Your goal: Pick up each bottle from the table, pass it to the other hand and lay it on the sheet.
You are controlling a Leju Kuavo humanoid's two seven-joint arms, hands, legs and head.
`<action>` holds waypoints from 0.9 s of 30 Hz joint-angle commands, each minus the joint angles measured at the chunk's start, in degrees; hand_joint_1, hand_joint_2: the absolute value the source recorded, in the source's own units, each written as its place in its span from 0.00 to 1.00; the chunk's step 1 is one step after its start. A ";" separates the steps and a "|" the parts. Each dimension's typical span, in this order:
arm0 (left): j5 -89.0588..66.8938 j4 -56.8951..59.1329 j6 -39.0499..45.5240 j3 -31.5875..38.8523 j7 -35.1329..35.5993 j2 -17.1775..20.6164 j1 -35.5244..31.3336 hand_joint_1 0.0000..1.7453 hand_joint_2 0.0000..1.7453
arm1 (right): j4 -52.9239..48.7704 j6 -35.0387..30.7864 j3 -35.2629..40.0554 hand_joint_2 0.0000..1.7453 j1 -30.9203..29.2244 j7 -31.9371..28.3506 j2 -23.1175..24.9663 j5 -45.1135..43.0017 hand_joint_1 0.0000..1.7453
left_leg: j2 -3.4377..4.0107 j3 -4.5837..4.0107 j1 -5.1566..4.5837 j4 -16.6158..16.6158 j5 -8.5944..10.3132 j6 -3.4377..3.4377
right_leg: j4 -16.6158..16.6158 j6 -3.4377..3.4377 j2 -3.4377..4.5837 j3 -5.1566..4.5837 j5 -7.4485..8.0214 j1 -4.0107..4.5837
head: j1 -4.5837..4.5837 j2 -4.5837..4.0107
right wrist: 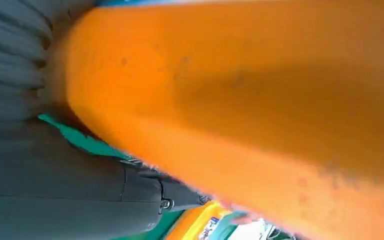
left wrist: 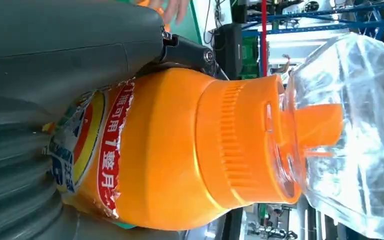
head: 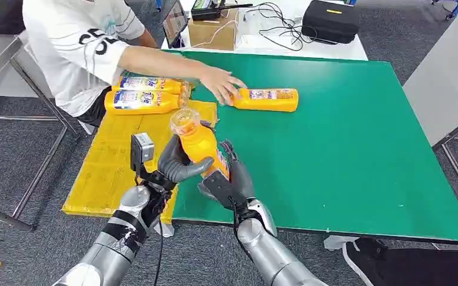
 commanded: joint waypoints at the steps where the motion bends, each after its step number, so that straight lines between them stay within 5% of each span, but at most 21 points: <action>1: 1.25 4.42 -0.66 2.81 1.03 1.56 -1.92 1.00 1.00 | -0.32 -0.65 -3.38 1.00 -1.86 -0.59 -2.24 -1.31 0.00 | 0.02 0.33 0.08 0.04 -0.18 -0.10 | 0.01 -0.12 -0.03 0.34 -0.17 0.10 | 0.00 -0.02; 9: -23.72 13.02 21.21 1.50 -4.61 8.59 -9.64 1.00 1.00 | -6.74 -2.06 -5.99 1.00 -0.42 -3.55 -3.00 -4.11 0.00 | -0.04 0.27 0.09 0.05 -0.14 -0.11 | 0.04 -0.14 -0.07 0.30 -0.15 0.11 | 0.02 -0.02; 17: -24.90 15.26 20.56 3.07 -5.72 8.47 -10.69 1.00 1.00 | -7.74 -1.84 -5.81 1.00 -0.09 -2.96 -3.23 -4.07 0.00 | -0.09 0.28 0.12 0.00 -0.08 -0.13 | -0.01 -0.13 -0.13 0.28 -0.15 0.13 | 0.00 -0.02; 27: -57.50 29.19 46.27 -5.42 2.74 14.66 -15.07 1.00 1.00 | -17.58 -2.78 -6.77 1.00 3.23 -4.48 -4.12 -7.11 0.00 | 0.04 0.24 0.09 0.01 -0.08 -0.15 | 0.02 -0.14 -0.01 0.22 -0.12 0.09 | 0.00 -0.02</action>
